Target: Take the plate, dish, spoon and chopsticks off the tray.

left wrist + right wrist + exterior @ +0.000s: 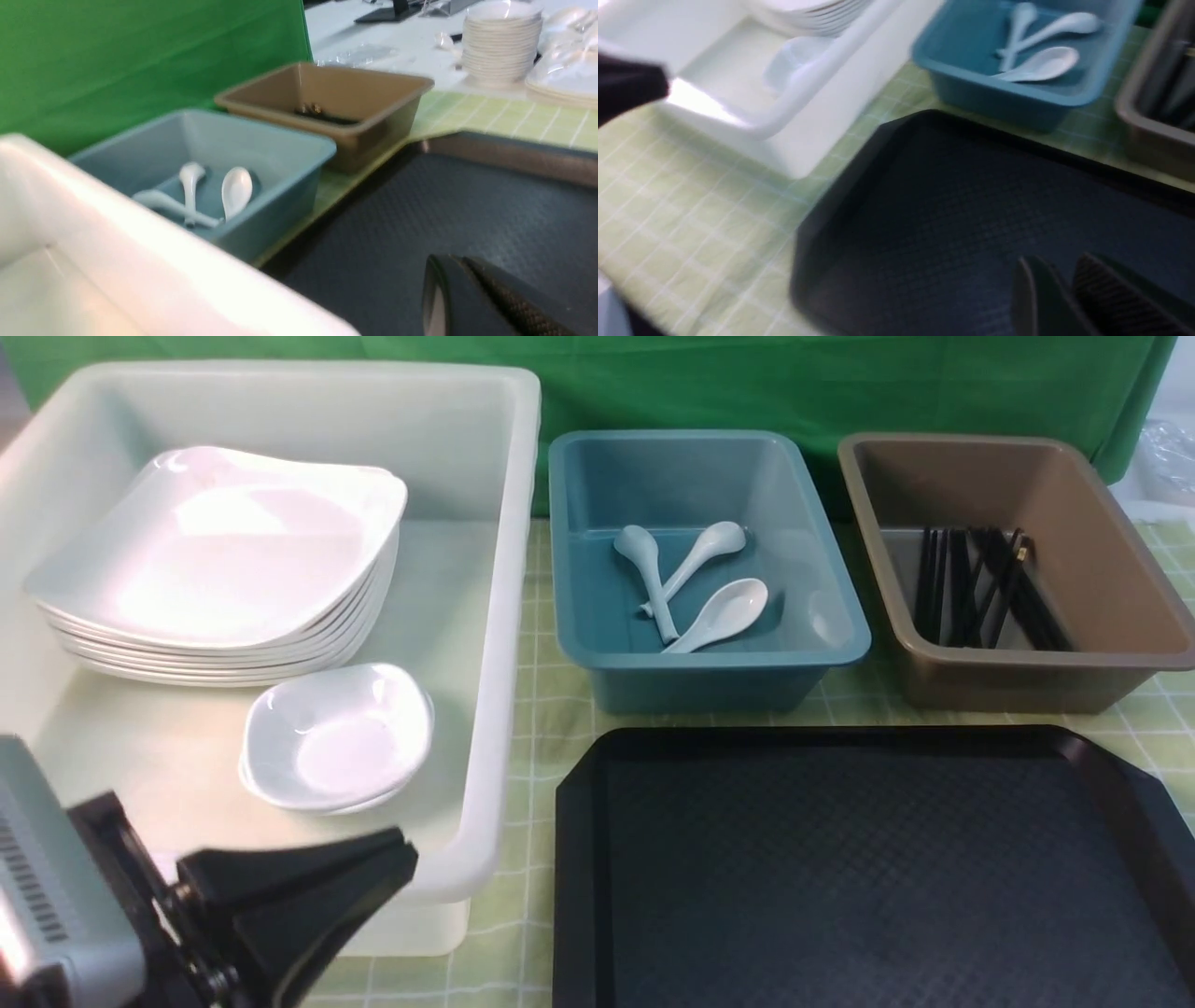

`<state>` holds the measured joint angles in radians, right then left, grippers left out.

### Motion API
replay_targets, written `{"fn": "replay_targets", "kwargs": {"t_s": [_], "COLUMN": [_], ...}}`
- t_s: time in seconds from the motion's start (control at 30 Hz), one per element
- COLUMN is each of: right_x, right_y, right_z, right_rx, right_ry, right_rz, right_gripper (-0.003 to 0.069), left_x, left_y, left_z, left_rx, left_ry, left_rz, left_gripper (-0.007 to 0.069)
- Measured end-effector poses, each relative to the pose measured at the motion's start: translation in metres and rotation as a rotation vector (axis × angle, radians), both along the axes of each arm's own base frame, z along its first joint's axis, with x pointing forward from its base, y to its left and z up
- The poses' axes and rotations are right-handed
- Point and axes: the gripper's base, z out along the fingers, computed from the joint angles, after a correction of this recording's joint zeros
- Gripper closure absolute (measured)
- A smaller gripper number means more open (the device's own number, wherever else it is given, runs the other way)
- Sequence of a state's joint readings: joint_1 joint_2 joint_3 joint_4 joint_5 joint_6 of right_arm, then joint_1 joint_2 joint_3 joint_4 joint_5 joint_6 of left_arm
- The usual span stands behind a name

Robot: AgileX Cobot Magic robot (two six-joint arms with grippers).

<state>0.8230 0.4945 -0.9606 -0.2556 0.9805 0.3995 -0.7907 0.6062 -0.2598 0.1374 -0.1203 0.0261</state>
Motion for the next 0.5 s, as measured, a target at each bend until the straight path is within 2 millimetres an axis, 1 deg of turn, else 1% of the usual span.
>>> {"fn": "replay_targets", "kwargs": {"t_s": [0.07, 0.13, 0.2, 0.27, 0.33, 0.37, 0.4, 0.5], "right_x": [0.001, -0.002, -0.003, -0.003, -0.002, 0.0, 0.0, 0.0], "right_y": [-0.005, -0.008, -0.012, -0.014, -0.015, -0.017, -0.017, -0.02], "right_z": [-0.003, -0.009, -0.025, -0.043, -0.067, -0.087, -0.094, -0.138], "right_rx": [-0.026, -0.058, -0.104, -0.105, -0.1, -0.098, -0.091, -0.095], "right_ry": [-0.009, -0.038, -0.083, -0.149, -0.205, -0.232, -0.267, -0.305], "right_rz": [-0.071, -0.098, -0.138, -0.193, -0.256, -0.307, -0.325, -0.391], "right_gripper": [0.0532, 0.0596, 0.0631, 0.0641, 0.0641, 0.0641, 0.0641, 0.0641], "left_x": [-0.001, -0.001, -0.002, -0.002, -0.002, -0.002, -0.002, -0.002], "left_y": [0.001, 0.001, 0.002, 0.002, 0.003, 0.003, 0.003, 0.003], "left_z": [-0.005, -0.009, -0.013, -0.016, -0.017, -0.018, -0.018, -0.018], "left_rx": [0.011, 0.02, 0.029, 0.04, 0.046, 0.047, 0.047, 0.047], "left_ry": [0.011, 0.02, 0.029, 0.039, 0.045, 0.045, 0.045, 0.046], "left_rz": [0.0, 0.0, 0.0, 0.001, 0.002, 0.002, 0.002, 0.002], "left_gripper": [0.0615, 0.0615, 0.0615, 0.0615, 0.0615, 0.0615, 0.0615, 0.0615]}}
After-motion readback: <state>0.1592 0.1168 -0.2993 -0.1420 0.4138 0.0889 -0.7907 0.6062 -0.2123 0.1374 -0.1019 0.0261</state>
